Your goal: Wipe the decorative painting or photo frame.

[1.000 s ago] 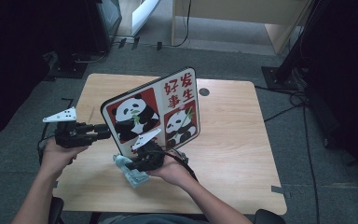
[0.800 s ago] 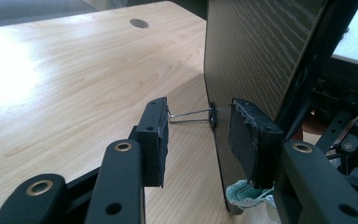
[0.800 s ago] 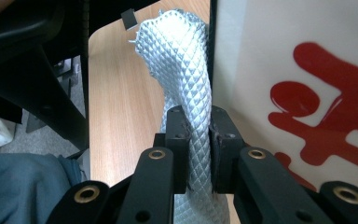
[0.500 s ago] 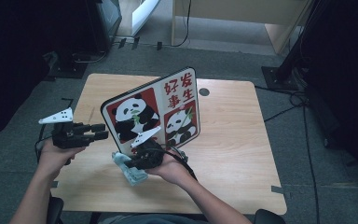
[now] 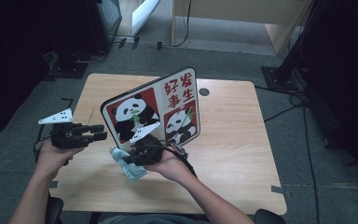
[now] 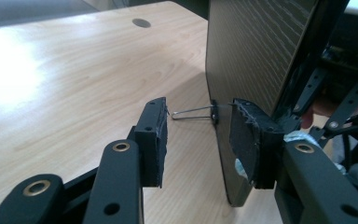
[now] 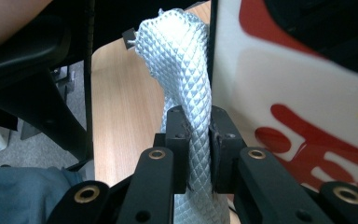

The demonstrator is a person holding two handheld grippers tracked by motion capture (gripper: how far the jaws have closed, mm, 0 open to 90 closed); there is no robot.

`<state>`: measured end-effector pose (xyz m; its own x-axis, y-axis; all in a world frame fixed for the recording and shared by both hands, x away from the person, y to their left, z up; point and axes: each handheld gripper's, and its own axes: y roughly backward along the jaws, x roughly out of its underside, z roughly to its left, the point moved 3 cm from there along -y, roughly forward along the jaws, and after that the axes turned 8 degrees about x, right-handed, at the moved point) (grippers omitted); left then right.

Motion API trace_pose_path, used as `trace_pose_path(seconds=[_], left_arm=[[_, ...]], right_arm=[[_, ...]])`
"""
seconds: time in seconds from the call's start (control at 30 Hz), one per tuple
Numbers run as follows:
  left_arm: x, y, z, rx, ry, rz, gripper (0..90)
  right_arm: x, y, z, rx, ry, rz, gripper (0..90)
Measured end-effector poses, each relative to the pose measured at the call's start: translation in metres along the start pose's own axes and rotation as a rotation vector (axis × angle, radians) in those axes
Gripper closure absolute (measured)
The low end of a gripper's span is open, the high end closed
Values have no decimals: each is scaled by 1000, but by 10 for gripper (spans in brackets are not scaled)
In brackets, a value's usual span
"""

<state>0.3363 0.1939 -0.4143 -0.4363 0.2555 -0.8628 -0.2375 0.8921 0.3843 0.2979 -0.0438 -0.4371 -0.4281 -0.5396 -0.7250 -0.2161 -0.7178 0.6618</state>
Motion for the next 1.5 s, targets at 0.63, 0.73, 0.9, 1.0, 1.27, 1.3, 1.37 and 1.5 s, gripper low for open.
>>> trace_pose_path(seconds=[0.63, 0.73, 0.9, 1.0, 1.27, 1.3, 1.37, 1.5], left_arm=[[1, 2, 2, 0, 17, 3, 569], [1, 3, 2, 0, 8, 0, 568], [2, 3, 2, -4, 3, 0, 579], [2, 3, 2, -5, 4, -1, 579], [3, 4, 1, 3, 19, -14, 577], [3, 4, 1, 3, 17, -10, 576], [3, 3, 1, 5, 17, -6, 576], [3, 1, -2, 12, 15, -3, 576]], right_arm=[[-23, 12, 1, 8, -10, -38, 810], [-25, 12, 1, 13, -10, -38, 810], [-32, 17, 1, 19, -2, -54, 809], [-37, 21, 1, 23, 2, -61, 810], [-52, 31, 2, 33, 15, -81, 810], [-54, 33, 3, 34, 11, -82, 810], [-59, 35, 2, 30, 11, -95, 810], [-68, 41, 2, 31, 11, -105, 810]])
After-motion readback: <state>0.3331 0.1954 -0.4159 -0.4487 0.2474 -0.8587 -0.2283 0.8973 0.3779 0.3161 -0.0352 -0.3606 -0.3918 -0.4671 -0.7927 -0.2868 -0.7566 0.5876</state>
